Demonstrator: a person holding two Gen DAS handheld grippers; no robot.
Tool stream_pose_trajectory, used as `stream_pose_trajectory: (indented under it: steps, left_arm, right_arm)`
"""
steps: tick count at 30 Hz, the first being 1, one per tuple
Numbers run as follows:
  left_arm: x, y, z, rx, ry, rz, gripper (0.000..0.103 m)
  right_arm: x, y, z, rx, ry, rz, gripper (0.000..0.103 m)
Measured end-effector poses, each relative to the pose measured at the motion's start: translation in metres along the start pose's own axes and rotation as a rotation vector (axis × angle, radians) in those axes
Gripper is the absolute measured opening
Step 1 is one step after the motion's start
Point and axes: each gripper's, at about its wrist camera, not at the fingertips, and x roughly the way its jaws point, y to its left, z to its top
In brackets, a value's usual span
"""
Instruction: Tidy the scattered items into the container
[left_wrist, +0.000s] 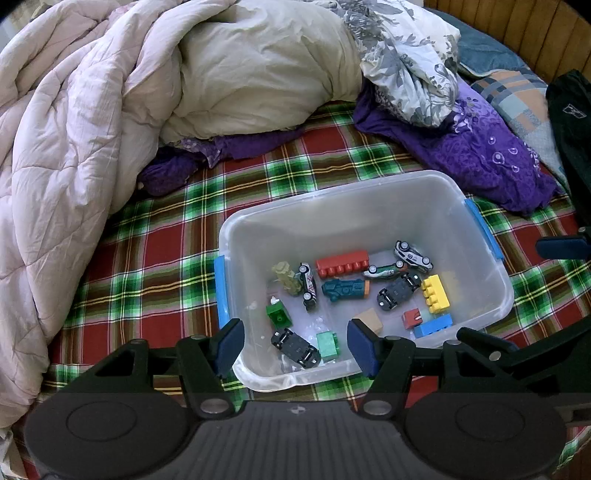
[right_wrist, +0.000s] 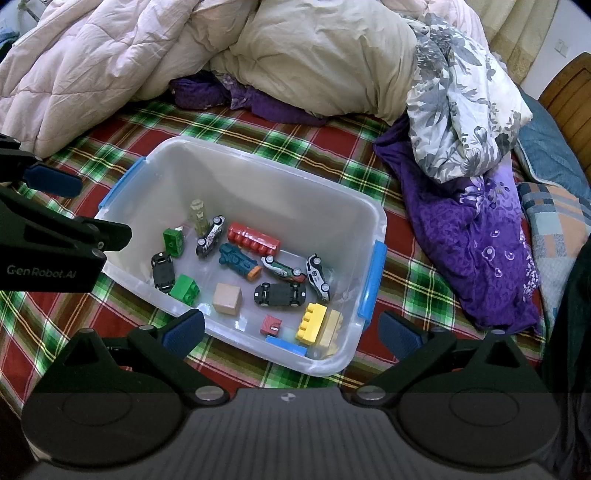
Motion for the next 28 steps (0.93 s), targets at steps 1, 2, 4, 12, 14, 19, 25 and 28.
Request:
stream_pose_trajectory:
  steps: [1, 2, 4, 12, 14, 19, 25, 28]
  left_arm:
    - [-0.0001, -0.0001, 0.0, 0.0, 0.0, -0.001, 0.065]
    - [-0.0001, -0.0002, 0.0, 0.001, 0.0, 0.0, 0.065]
    - [-0.0003, -0.0004, 0.0, 0.003, -0.003, 0.002, 0.065]
    - [-0.0006, -0.0013, 0.0006, 0.0, -0.003, 0.009, 0.065]
    - [-0.0003, -0.0014, 0.0005, -0.002, -0.002, 0.011, 0.065]
    - [-0.0006, -0.0014, 0.0005, 0.004, -0.006, 0.012, 0.065]
    - [-0.0046, -0.0036, 0.0, 0.015, -0.053, 0.035, 0.065]
    - [-0.0049, -0.0027, 0.0003, 0.01, -0.056, 0.03, 0.066]
  right_arm:
    - [0.0, 0.0, 0.0, 0.0, 0.0, 0.0, 0.103]
    - [0.0, -0.0001, 0.0, -0.001, 0.0, 0.001, 0.103]
    - [0.0, 0.0001, 0.0, -0.001, 0.0, 0.0, 0.103]
    - [0.0001, 0.0005, -0.0003, 0.0, 0.001, 0.0, 0.103]
    - [0.0, 0.0003, -0.0002, -0.002, 0.001, -0.002, 0.103]
    - [0.0004, -0.0009, 0.0004, 0.0, -0.001, -0.005, 0.103]
    - [0.0006, -0.0006, 0.0004, 0.001, 0.0, -0.005, 0.103]
    - [0.0016, 0.0, -0.0008, 0.002, 0.001, -0.006, 0.103]
